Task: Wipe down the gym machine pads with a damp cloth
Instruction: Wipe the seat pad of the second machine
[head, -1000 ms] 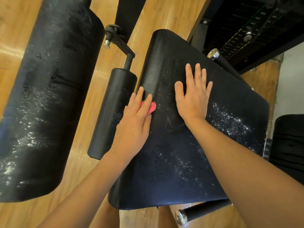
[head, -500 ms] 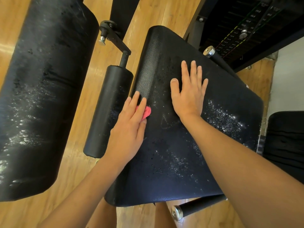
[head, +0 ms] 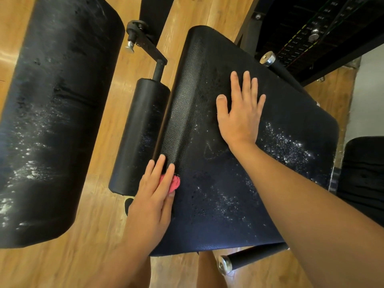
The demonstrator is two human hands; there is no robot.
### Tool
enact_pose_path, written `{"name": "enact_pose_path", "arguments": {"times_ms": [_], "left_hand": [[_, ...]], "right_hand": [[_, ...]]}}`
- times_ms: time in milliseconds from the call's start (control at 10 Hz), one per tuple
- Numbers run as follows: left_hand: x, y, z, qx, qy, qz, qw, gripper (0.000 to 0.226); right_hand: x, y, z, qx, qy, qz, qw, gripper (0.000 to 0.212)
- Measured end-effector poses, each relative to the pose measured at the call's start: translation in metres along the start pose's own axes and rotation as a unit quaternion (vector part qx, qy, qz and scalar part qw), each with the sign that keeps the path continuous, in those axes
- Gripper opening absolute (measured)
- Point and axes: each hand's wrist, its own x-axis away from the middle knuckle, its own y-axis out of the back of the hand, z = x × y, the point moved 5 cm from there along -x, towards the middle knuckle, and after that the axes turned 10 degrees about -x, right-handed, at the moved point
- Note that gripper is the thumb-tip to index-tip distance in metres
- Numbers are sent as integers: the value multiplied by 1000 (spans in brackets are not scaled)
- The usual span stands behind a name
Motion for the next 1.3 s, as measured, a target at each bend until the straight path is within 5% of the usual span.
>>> {"name": "enact_pose_path", "arguments": {"times_ms": [600, 1300], "left_hand": [[65, -4, 29, 91, 81, 25, 992, 48], [77, -6, 19, 28, 42, -12, 999, 57]], "right_hand": [[2, 2, 2, -7, -7, 7, 1000, 63], [3, 1, 1, -10, -9, 13, 1000, 64]]}}
